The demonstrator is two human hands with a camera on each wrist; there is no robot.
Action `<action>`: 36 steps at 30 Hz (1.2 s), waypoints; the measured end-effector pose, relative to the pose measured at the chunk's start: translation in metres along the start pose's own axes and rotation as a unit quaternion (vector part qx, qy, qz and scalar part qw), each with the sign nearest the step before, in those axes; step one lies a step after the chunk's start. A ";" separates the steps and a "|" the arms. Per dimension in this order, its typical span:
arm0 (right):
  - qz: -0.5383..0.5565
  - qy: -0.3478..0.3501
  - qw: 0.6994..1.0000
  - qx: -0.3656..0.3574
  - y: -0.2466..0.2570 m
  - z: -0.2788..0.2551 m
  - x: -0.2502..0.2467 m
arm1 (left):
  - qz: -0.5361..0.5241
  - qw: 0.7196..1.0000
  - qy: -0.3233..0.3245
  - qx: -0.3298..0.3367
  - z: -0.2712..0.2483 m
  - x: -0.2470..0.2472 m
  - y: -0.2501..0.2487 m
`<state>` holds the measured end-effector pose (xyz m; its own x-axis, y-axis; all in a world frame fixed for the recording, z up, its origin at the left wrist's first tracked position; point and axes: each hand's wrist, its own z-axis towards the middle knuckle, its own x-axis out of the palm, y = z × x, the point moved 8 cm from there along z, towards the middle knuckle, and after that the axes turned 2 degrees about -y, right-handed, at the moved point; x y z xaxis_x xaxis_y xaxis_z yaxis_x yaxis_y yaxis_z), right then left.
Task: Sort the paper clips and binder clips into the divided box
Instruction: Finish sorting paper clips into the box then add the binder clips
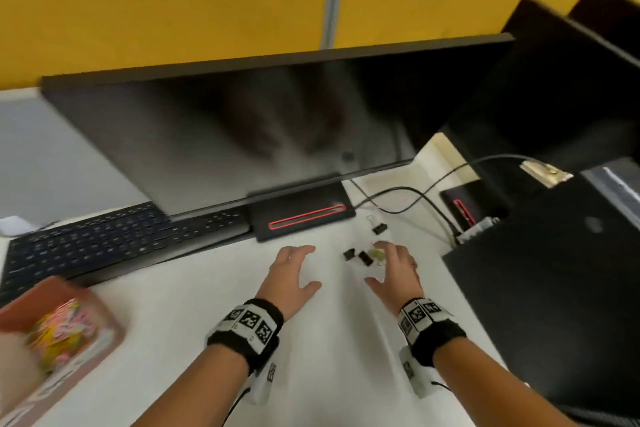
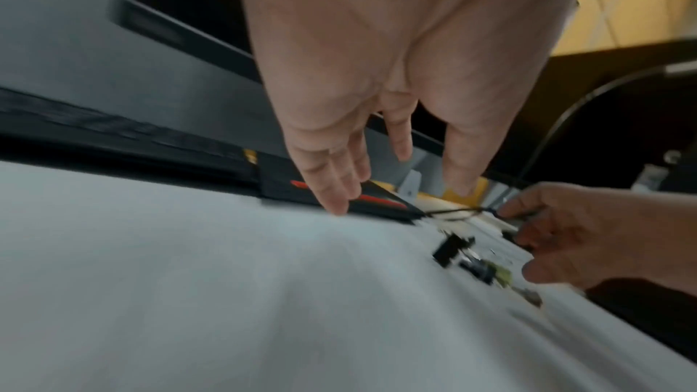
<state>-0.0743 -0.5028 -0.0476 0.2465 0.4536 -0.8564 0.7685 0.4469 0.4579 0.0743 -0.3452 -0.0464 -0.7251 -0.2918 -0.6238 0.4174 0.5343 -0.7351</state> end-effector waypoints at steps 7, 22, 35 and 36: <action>-0.020 0.135 0.990 -0.035 -0.037 0.044 0.014 | 0.073 0.996 0.051 0.011 0.065 0.081 -0.040; 0.063 0.127 0.987 -0.072 -0.028 0.064 0.024 | -0.006 0.999 -0.045 0.017 0.088 0.084 -0.025; 0.069 -0.004 0.993 -0.095 -0.014 0.090 -0.016 | -0.065 0.992 -0.100 -0.047 0.065 0.051 0.009; 0.064 0.008 0.994 -0.086 -0.013 0.095 -0.011 | -0.070 0.991 -0.103 -0.049 0.064 0.049 0.009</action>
<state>-0.0307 -0.5869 -0.0665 0.3254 0.5276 -0.7847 0.6184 0.5091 0.5987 0.0777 -0.4053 -0.1003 -0.6412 -0.5182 -0.5660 0.2580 0.5490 -0.7950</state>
